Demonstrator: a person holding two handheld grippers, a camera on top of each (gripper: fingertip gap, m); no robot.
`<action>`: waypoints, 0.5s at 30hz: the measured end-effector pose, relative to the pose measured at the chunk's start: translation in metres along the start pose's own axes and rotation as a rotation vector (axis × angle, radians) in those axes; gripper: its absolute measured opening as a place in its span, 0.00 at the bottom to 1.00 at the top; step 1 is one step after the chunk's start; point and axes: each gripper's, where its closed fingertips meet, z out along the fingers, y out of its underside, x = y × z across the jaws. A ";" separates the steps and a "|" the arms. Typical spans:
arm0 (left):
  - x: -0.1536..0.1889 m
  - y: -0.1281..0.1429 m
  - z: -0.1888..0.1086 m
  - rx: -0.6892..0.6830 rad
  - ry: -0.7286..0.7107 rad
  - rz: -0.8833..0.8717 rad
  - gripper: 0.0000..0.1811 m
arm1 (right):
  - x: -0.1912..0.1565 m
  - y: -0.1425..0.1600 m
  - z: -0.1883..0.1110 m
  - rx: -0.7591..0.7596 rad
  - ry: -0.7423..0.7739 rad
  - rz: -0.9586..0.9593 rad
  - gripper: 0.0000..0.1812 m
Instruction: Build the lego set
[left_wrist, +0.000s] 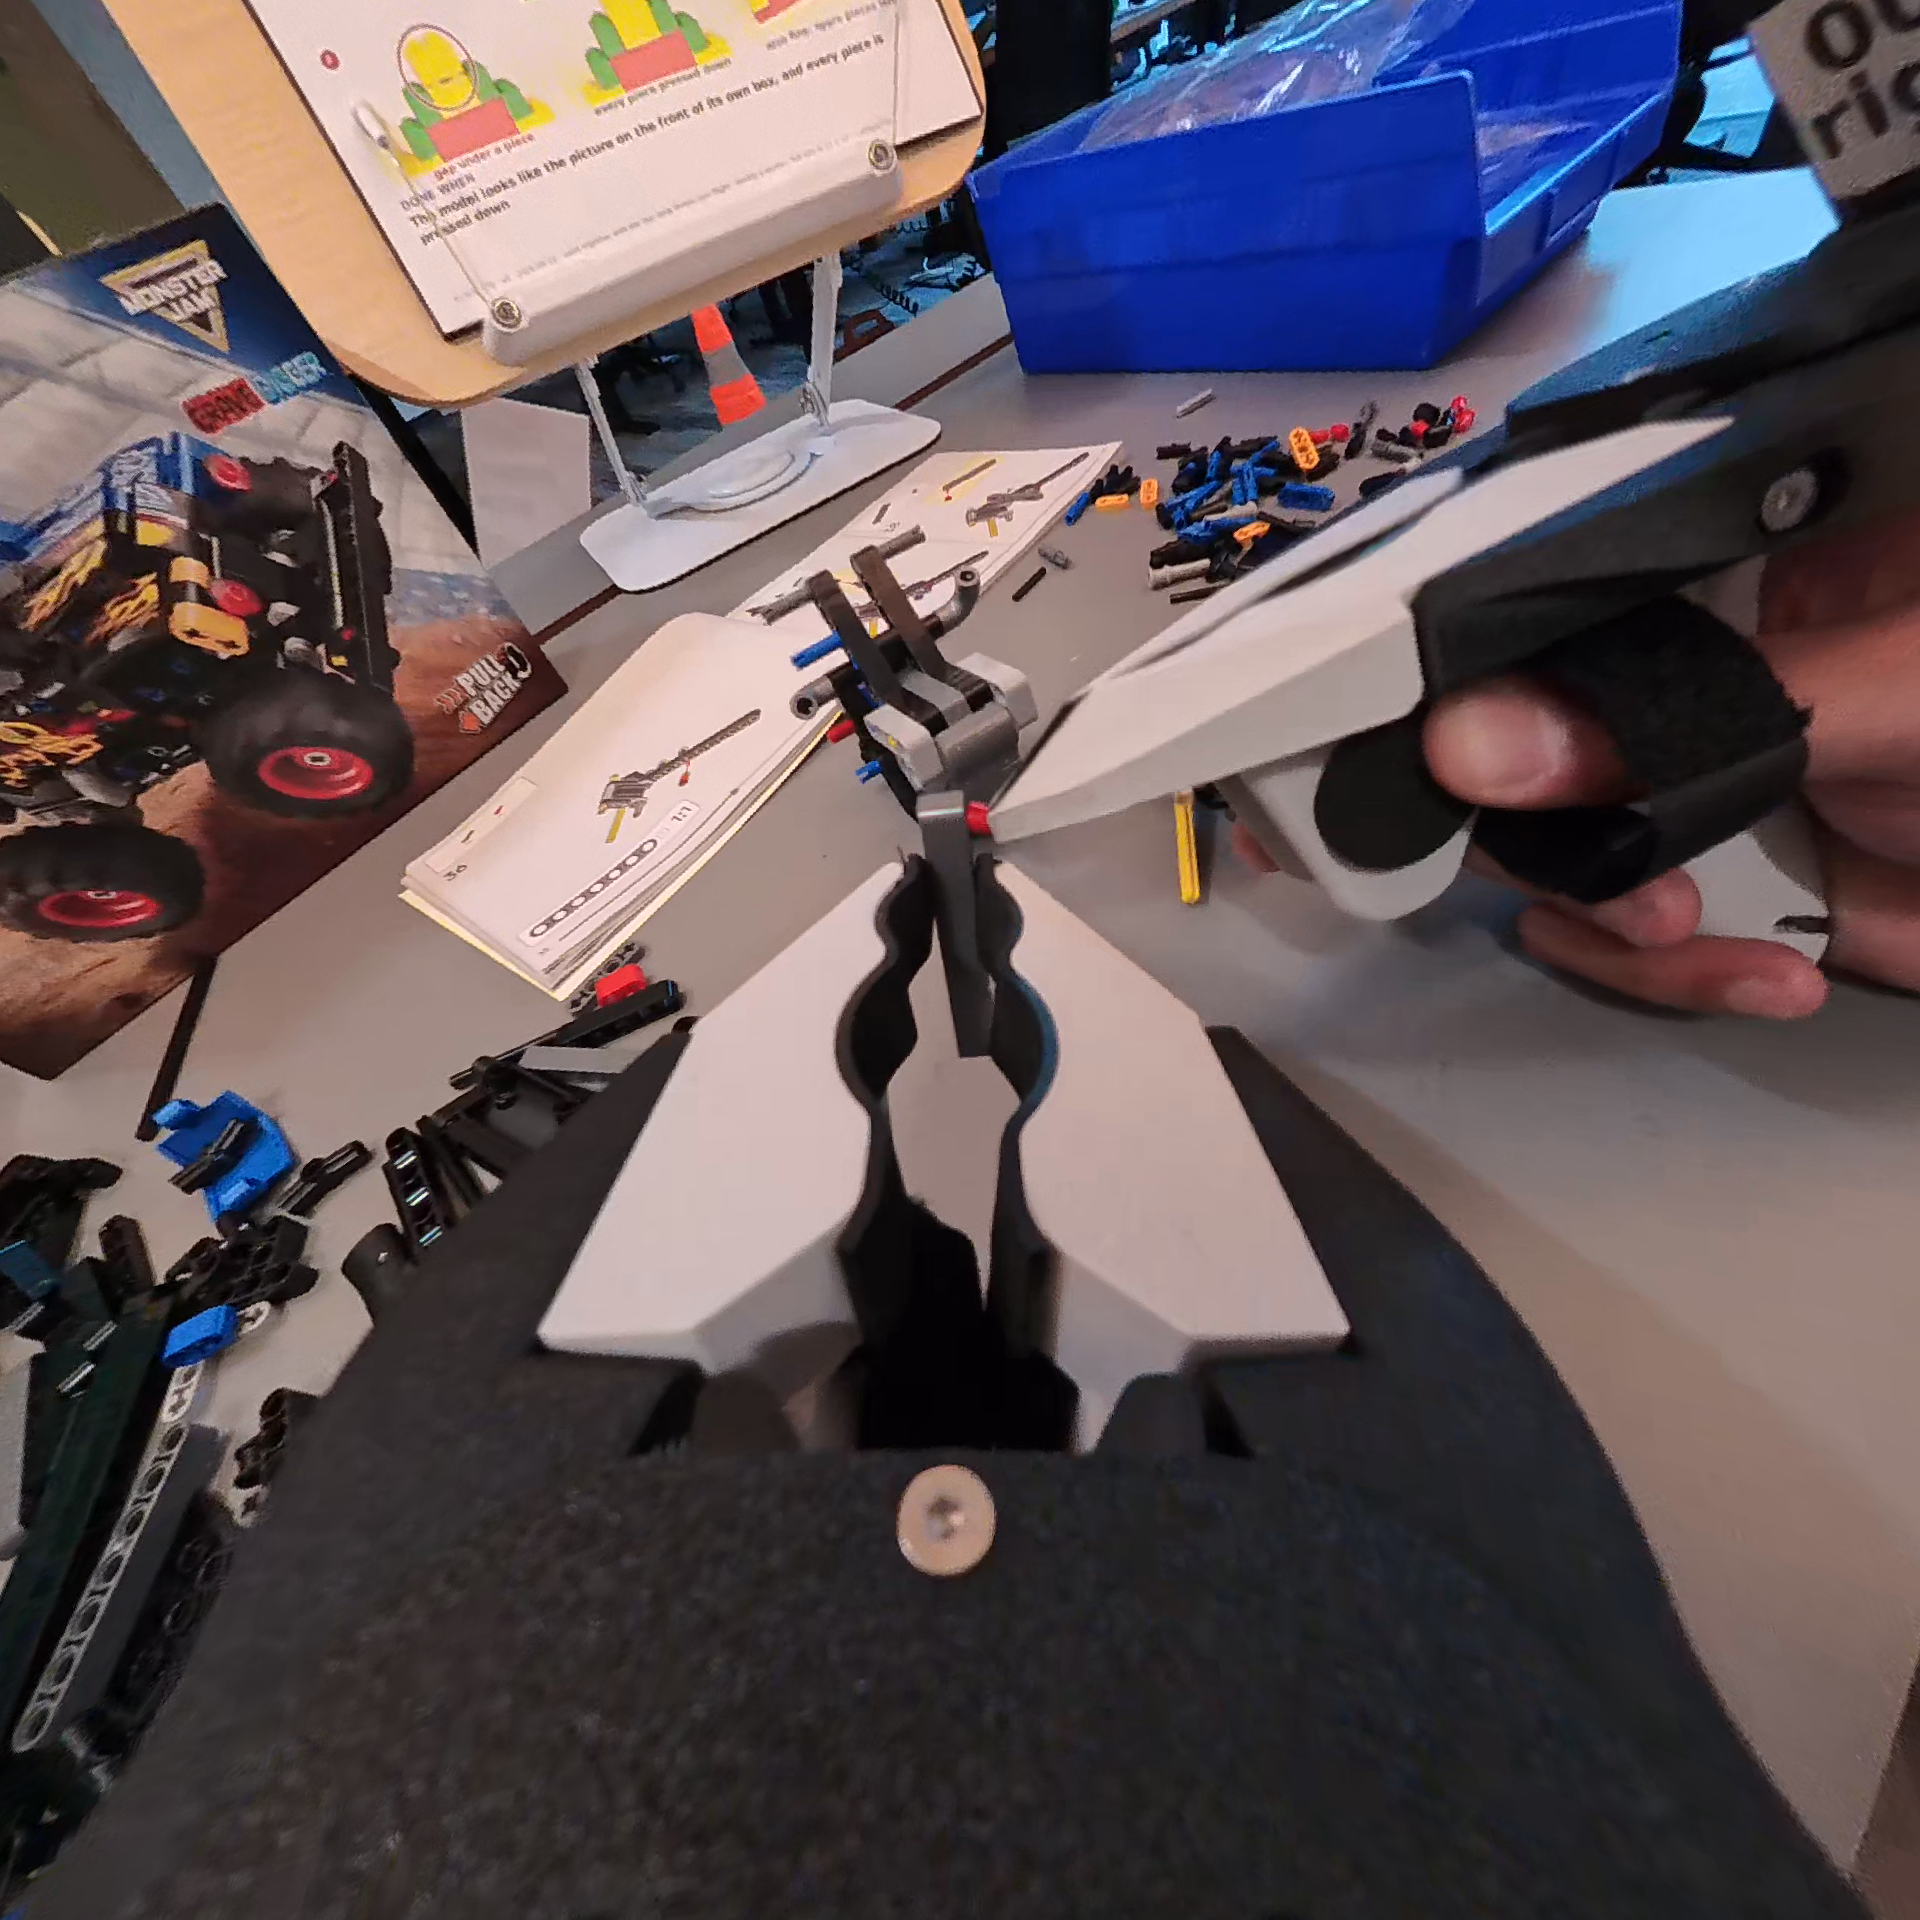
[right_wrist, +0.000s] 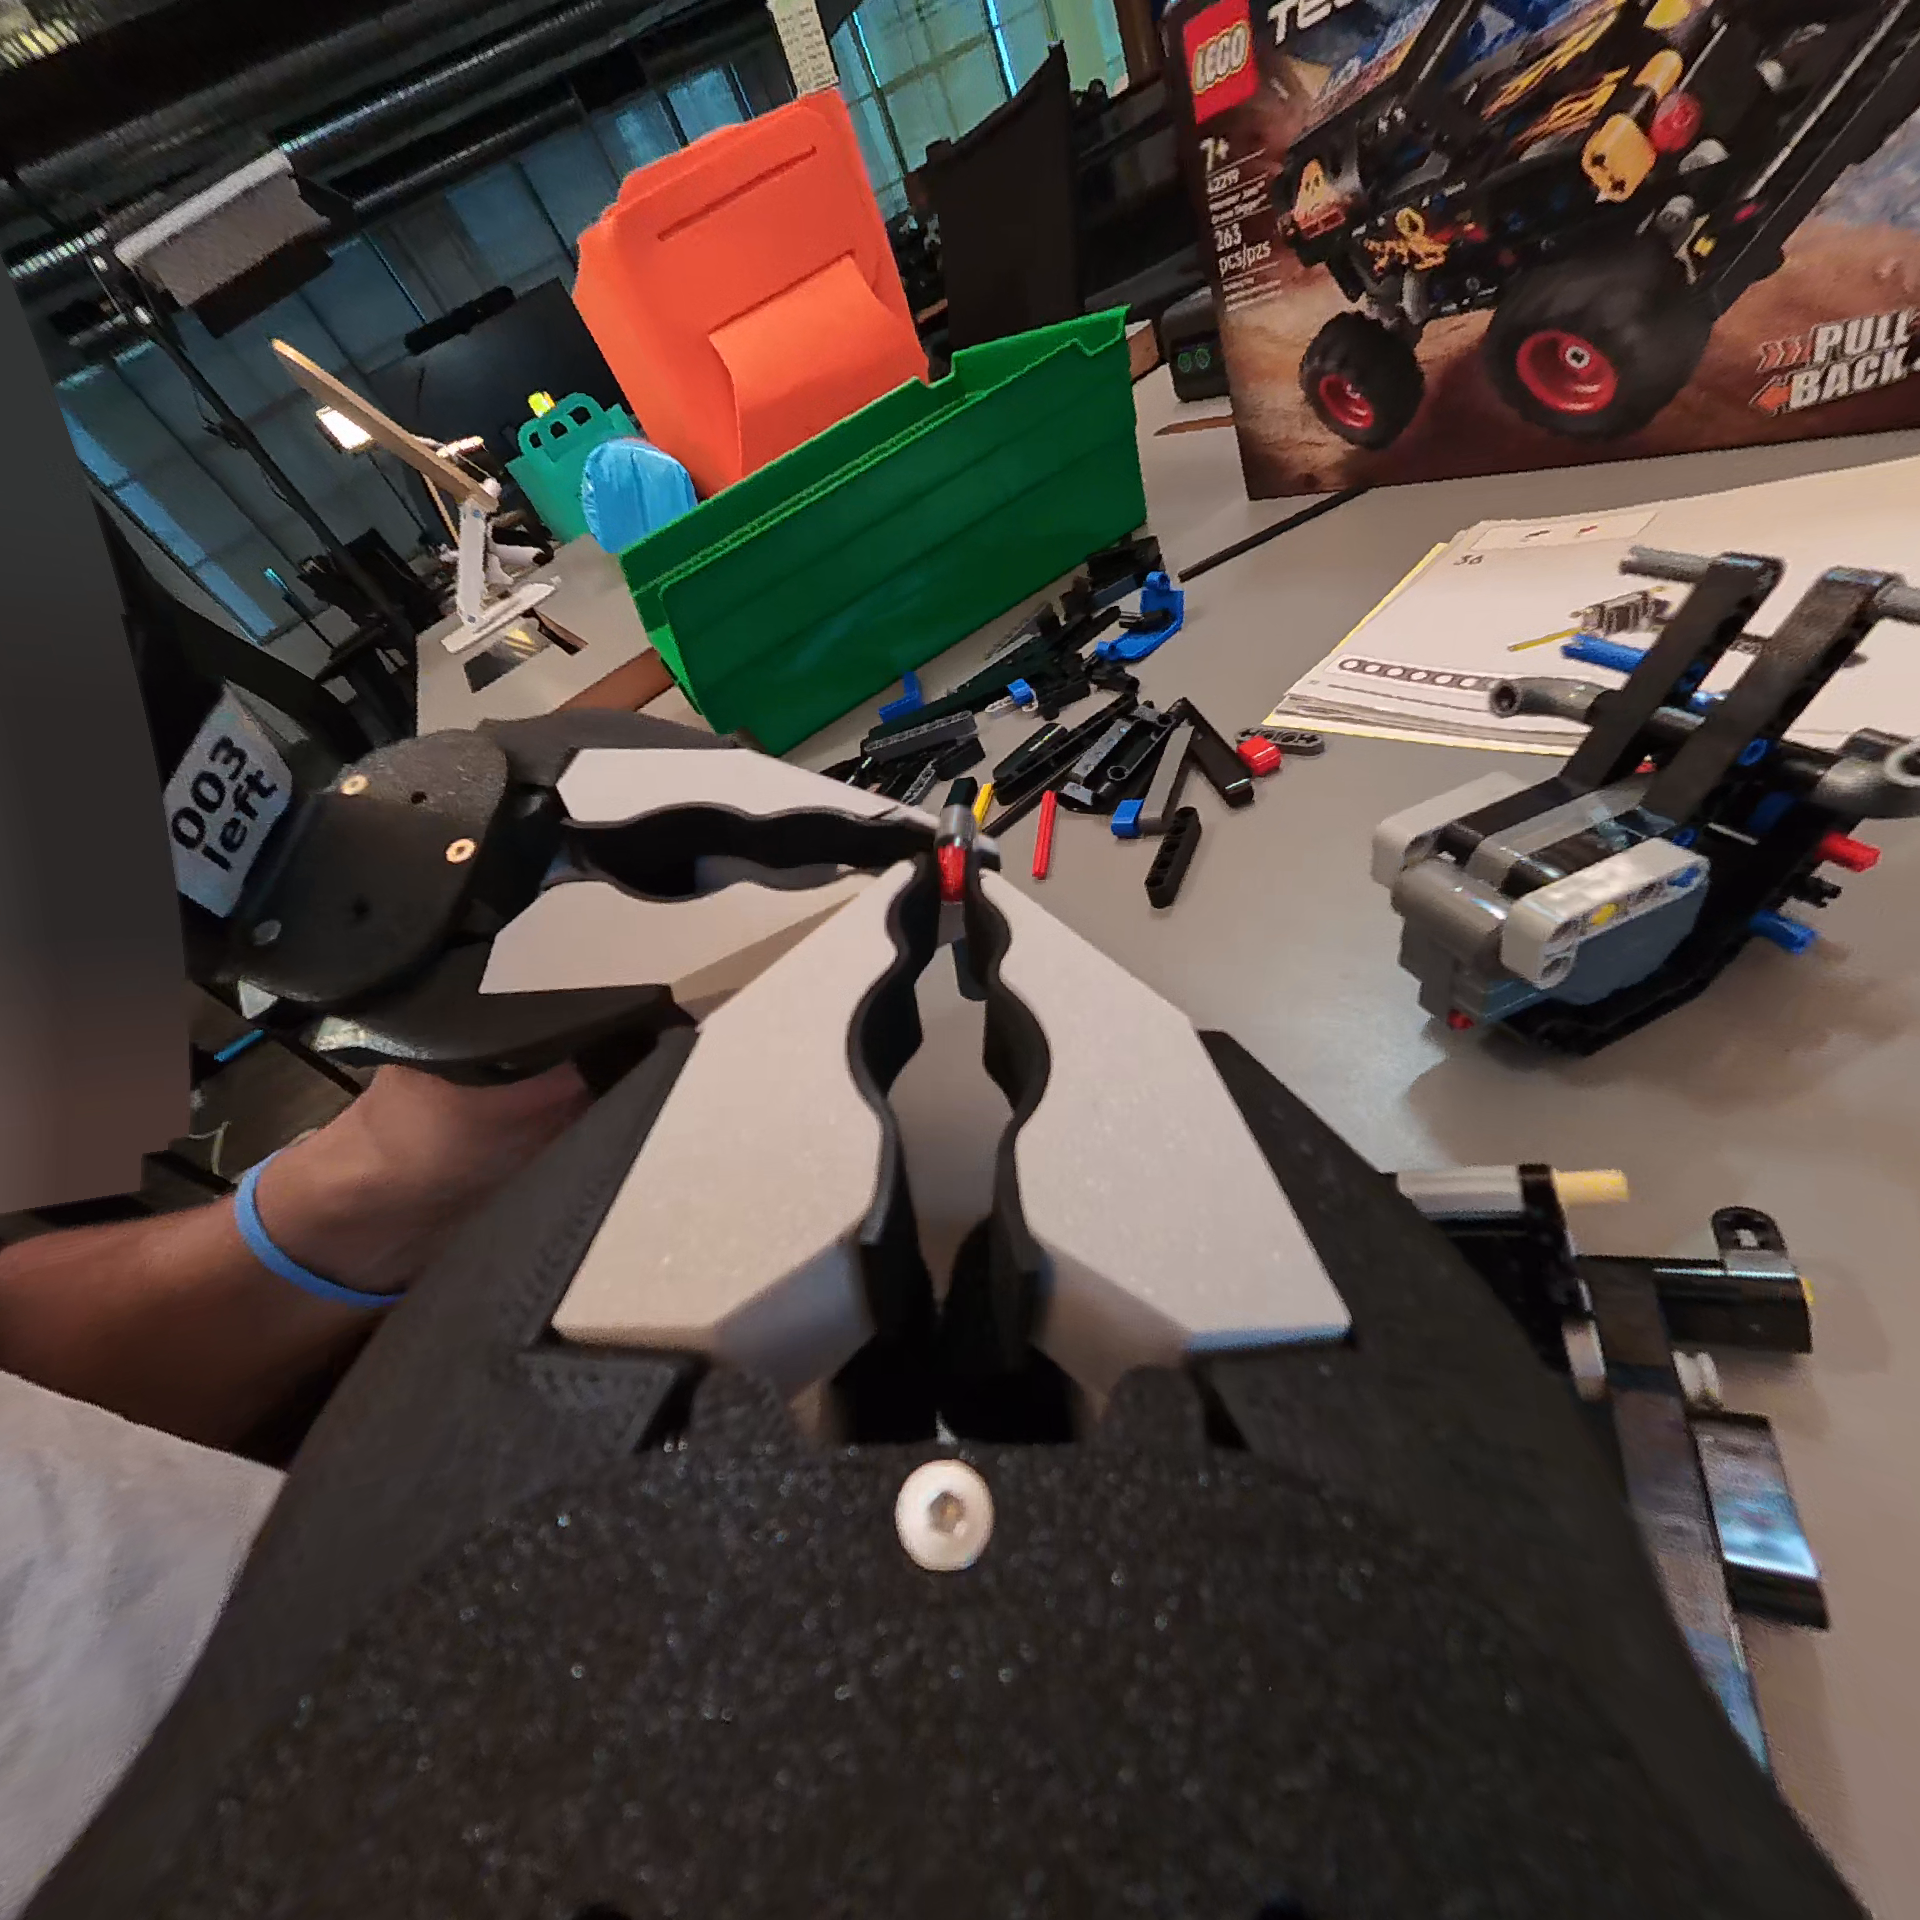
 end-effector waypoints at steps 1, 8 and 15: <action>0.002 -0.001 0.000 0.007 0.010 -0.004 0.03 | -0.001 0.001 0.001 -0.006 0.003 -0.010 0.02; 0.003 -0.002 -0.001 0.007 0.004 -0.019 0.03 | -0.002 0.001 0.000 -0.005 -0.008 -0.006 0.02; 0.002 0.009 0.001 -0.043 -0.043 0.209 0.03 | 0.001 0.015 0.000 -0.195 -0.059 -0.046 0.02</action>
